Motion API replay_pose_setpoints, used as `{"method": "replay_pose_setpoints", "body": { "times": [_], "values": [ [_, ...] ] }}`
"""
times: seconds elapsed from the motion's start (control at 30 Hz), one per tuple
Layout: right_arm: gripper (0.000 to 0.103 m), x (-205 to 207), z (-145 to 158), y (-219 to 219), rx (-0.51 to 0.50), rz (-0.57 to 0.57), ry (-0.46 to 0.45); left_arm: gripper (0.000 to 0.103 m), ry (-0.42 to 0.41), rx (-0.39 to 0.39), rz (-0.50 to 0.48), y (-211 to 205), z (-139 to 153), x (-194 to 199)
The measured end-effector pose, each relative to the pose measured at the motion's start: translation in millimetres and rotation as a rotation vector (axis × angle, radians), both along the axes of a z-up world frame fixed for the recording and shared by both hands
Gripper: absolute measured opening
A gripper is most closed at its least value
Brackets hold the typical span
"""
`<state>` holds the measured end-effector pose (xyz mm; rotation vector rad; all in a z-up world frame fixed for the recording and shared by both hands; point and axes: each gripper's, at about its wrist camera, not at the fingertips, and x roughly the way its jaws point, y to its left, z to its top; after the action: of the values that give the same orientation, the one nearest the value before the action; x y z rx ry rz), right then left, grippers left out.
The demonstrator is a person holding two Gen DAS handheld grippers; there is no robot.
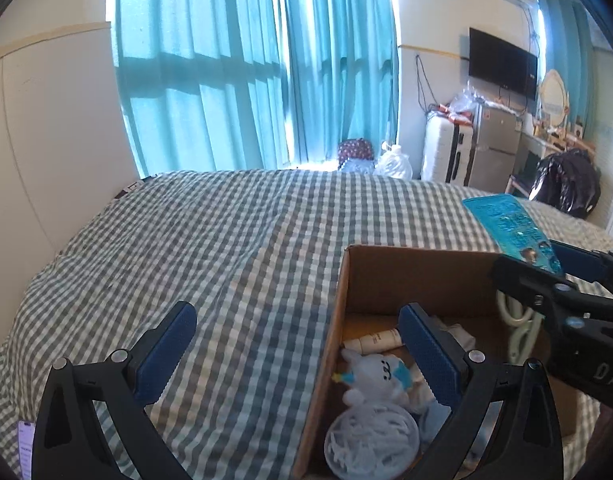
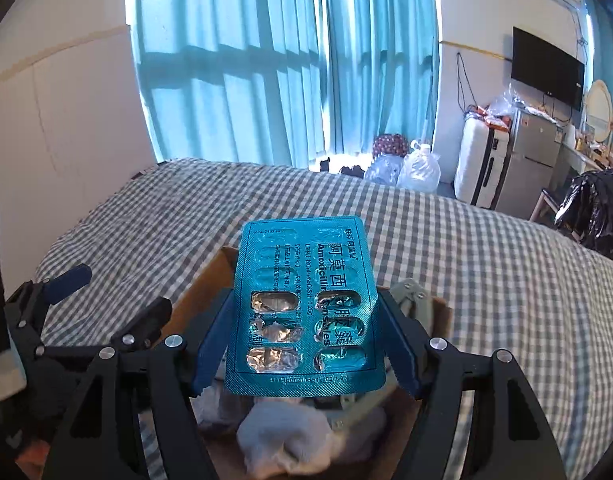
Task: Organize objects
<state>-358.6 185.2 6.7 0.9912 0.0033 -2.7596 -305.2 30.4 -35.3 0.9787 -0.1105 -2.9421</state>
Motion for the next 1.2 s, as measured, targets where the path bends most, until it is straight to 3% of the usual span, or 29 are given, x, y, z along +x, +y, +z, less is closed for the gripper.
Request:
{"method": "replay_pose_setpoints", "body": {
  "times": [0.13,0.27,0.37,0.6,0.77,0.97,1.2],
  "values": [
    [0.070,-14,-17,1,-0.015,0.004,-0.011,0.103,0.002,-0.063,-0.010,8,-13,-4],
    [0.071,-13,-26,6,-0.050,-0.006,-0.035,0.103,-0.013,-0.069,-0.019,12,-21,-3],
    [0.085,-5,-21,7,-0.056,-0.011,-0.017,0.103,-0.015,-0.065,-0.027,15,-20,1],
    [0.101,31,18,13,-0.043,-0.063,0.073,0.103,0.014,-0.081,-0.034,23,6,21],
    [0.103,70,58,19,-0.010,-0.099,0.138,0.103,0.070,0.013,-0.042,16,48,50],
    [0.103,127,111,25,0.029,-0.132,0.217,0.103,0.171,-0.006,-0.057,18,95,101],
    [0.103,199,142,28,0.050,-0.162,0.269,0.103,0.199,0.016,-0.088,12,117,151]
  ]
}}
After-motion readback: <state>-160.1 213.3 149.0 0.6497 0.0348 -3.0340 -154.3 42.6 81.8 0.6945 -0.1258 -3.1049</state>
